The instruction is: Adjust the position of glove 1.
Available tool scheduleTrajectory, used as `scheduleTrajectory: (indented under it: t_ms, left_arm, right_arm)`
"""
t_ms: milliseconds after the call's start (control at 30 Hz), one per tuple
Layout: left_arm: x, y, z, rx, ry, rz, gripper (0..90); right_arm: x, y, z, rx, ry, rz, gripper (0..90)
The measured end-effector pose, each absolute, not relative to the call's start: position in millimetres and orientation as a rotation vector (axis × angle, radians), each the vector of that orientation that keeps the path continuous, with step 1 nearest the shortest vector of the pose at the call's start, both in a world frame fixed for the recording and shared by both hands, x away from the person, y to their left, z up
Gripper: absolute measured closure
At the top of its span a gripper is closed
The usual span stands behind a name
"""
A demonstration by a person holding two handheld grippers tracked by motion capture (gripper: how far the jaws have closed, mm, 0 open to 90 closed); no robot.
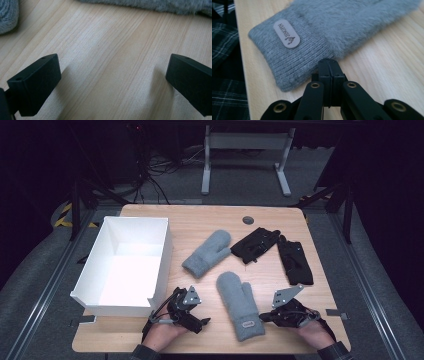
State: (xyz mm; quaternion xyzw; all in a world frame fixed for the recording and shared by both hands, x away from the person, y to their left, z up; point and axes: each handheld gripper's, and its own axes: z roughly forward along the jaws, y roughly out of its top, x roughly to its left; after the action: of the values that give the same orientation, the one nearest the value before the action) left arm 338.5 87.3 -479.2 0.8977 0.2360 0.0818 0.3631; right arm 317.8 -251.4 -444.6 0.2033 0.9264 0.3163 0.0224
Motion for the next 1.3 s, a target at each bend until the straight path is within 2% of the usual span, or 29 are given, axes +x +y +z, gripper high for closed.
scheduleTrajectory:
  t_ms: [67,100,133,167,200,233,333,433,500,767,1300]
  left_arm:
    - [338.2,86.3,-476.9,2.319,0.631,0.216,1.4]
    - [338.0,86.4,-472.4,2.326,0.643,0.214,8.0]
    - [339.1,86.2,-467.9,2.318,0.662,0.200,20.5]
    - [340.5,85.8,-465.4,2.302,0.677,0.181,27.6]
    - [342.9,84.7,-462.1,2.278,0.692,0.157,28.2]
    - [344.9,83.3,-460.0,2.267,0.702,0.145,33.4]
    - [353.2,76.1,-455.2,2.237,0.738,0.109,53.6]
    - [359.9,67.2,-451.5,2.246,0.756,0.109,80.0]
    - [365.8,61.3,-448.9,2.250,0.760,0.118,90.0]
    - [386.9,36.3,-451.1,2.274,0.783,0.108,90.0]
    - [393.3,12.2,-452.9,2.286,0.738,0.085,90.0]
  right_arm:
    - [316.0,-246.3,-444.9,0.602,2.884,0.994,90.0]
    - [315.2,-243.7,-445.1,0.597,2.889,0.992,90.0]
    - [315.1,-241.8,-445.4,0.586,2.892,0.997,90.0]
    - [315.2,-240.5,-445.6,0.580,2.895,1.000,90.0]
    - [315.1,-239.7,-445.5,0.579,2.899,0.999,90.0]
    - [315.9,-238.9,-445.7,0.565,2.902,1.001,90.0]
    - [316.1,-237.1,-445.8,0.580,2.904,1.009,90.0]
    - [316.9,-236.4,-446.1,0.572,2.902,1.014,90.0]
    - [317.7,-236.3,-446.0,0.570,2.901,1.015,90.0]
    - [321.6,-232.2,-446.5,0.578,2.898,1.029,90.0]
    - [322.8,-200.0,-449.5,0.478,2.921,1.041,90.0]
